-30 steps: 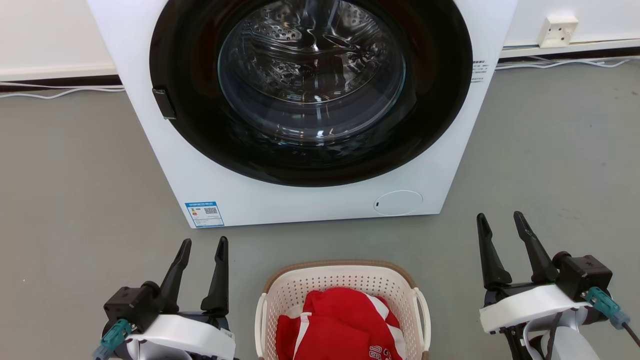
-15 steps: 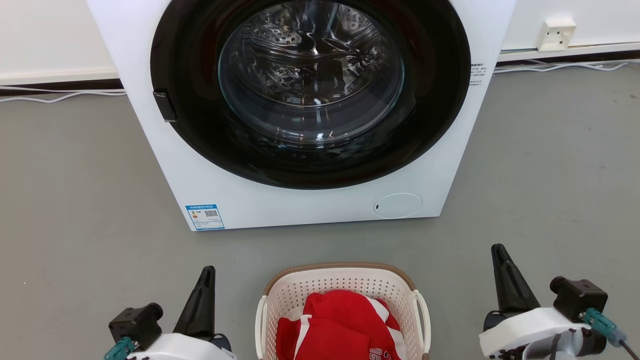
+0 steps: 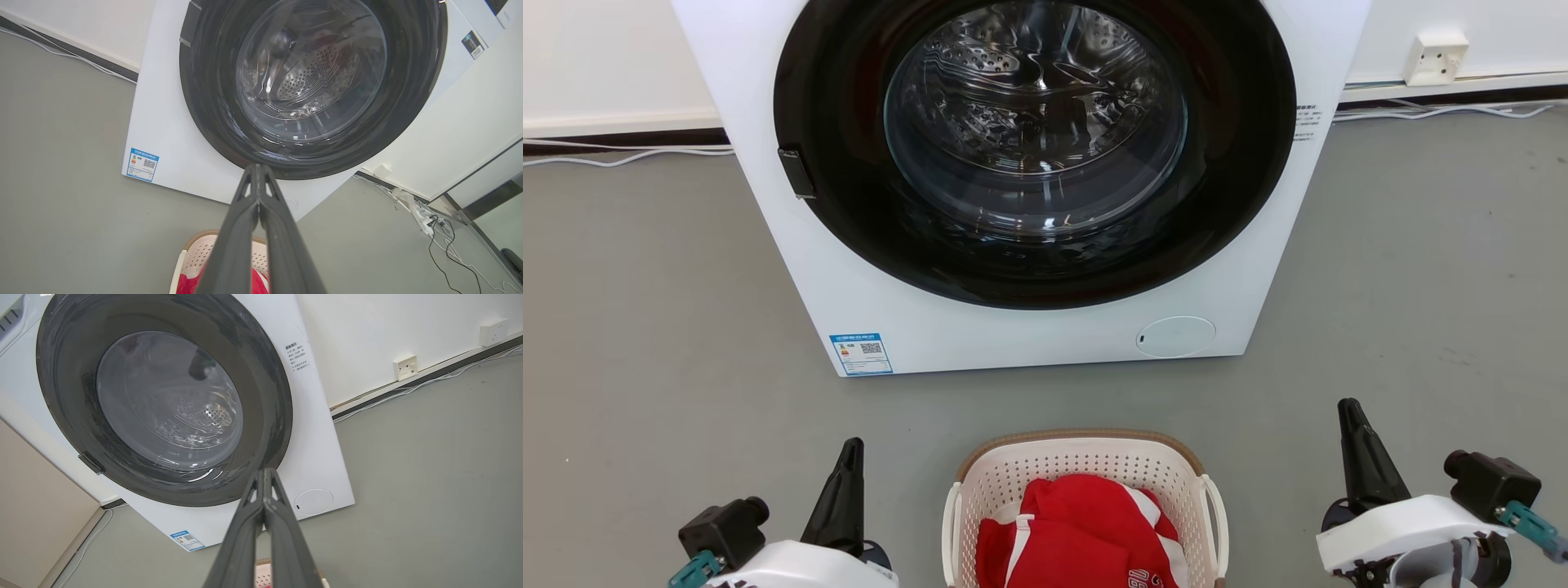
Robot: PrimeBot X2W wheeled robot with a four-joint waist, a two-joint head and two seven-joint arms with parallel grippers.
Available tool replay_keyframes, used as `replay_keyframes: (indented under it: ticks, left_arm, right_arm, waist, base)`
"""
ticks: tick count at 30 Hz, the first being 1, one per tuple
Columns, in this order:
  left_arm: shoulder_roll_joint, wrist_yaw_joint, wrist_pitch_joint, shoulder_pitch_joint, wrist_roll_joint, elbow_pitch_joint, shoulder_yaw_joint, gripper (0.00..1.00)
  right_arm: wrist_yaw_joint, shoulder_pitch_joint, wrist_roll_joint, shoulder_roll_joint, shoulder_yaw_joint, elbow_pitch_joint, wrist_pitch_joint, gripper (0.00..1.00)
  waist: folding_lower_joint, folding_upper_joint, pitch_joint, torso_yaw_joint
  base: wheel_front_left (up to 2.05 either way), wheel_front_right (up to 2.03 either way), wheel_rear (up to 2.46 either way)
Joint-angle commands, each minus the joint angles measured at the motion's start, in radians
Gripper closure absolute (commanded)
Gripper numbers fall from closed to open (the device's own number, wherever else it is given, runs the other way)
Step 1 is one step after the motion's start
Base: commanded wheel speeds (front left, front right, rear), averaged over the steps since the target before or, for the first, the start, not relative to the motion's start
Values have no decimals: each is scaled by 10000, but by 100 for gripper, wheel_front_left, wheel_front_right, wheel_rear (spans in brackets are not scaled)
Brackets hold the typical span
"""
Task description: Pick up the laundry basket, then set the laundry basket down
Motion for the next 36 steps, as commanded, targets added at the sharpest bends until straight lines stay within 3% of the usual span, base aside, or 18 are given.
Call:
replay_keyframes:
  ticks: [1, 36]
  left_arm:
    - [49, -46, 66, -439, -299, -204, 157, 100]
    - [86, -116, 1098, -692, -3774, -96, 706, 100]
  right_arm:
    - [14, -324, 326, -33, -49, -331, 106, 100]
    - [34, -291, 4185, 48, -377, -588, 1123, 100]
  waist:
    - [-2, 0, -3, 7]
    - [-2, 0, -80, 146]
  base:
    - [0, 0, 0]
    - [0, 0, 0]
